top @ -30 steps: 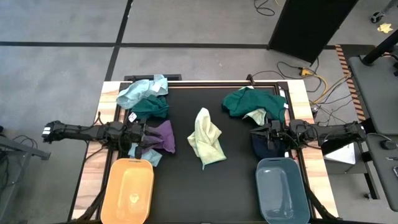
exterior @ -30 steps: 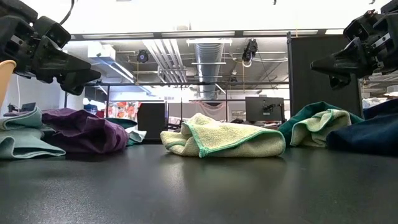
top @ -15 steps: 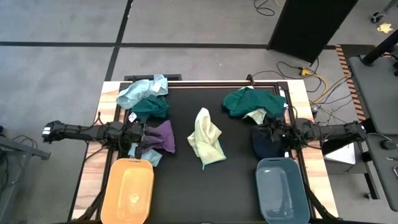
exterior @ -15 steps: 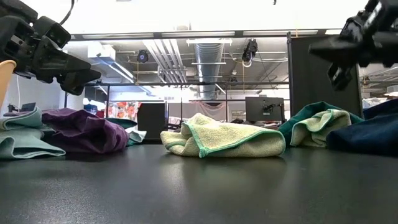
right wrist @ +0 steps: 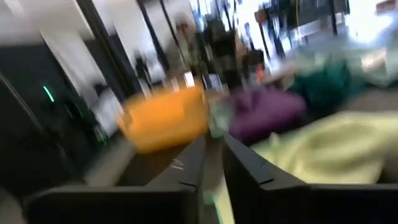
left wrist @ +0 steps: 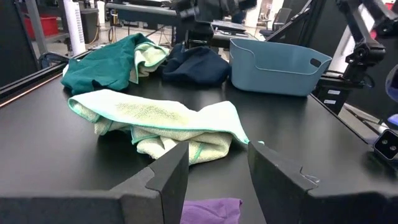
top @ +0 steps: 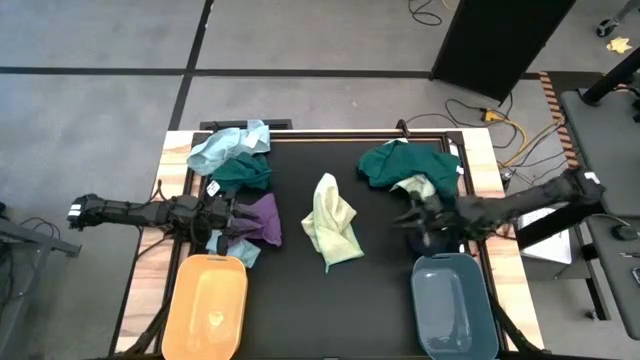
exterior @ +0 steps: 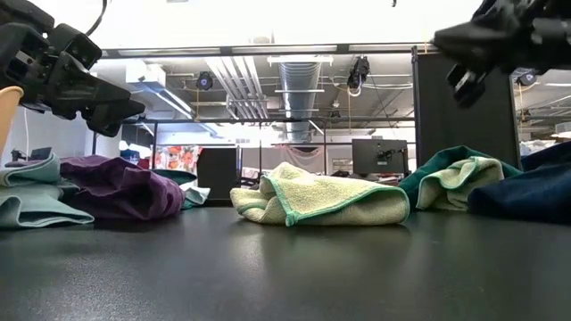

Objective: Sort microfiber towel by color & place in baskets
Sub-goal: Put the bottom light green microfiber towel into the blue bin

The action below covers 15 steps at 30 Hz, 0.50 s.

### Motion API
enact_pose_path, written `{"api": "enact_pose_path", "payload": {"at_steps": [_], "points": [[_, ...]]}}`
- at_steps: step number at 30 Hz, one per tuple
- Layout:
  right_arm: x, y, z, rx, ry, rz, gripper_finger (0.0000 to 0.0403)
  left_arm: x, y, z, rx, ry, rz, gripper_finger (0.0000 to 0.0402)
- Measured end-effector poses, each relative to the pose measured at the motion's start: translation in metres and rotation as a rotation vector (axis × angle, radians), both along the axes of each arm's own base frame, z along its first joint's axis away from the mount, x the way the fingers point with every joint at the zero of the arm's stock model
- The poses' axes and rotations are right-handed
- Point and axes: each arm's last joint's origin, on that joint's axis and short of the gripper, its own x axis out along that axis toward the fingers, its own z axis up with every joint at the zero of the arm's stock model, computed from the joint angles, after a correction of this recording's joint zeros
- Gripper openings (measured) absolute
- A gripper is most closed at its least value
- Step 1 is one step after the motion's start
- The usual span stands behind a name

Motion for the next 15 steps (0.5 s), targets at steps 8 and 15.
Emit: {"api": "enact_pose_path", "payload": {"at_steps": [8,15], "points": [[0.076,0.016,-0.011,-0.192,0.234,-0.083,0.0182,0.000,0.000,0.000,0.000,0.000,0.000,0.0151],[0.150,0.023,-0.047,-0.349,0.415,-0.073,0.0249,0.000,0.000,0.000,0.000,0.000,0.000,0.0151]]}}
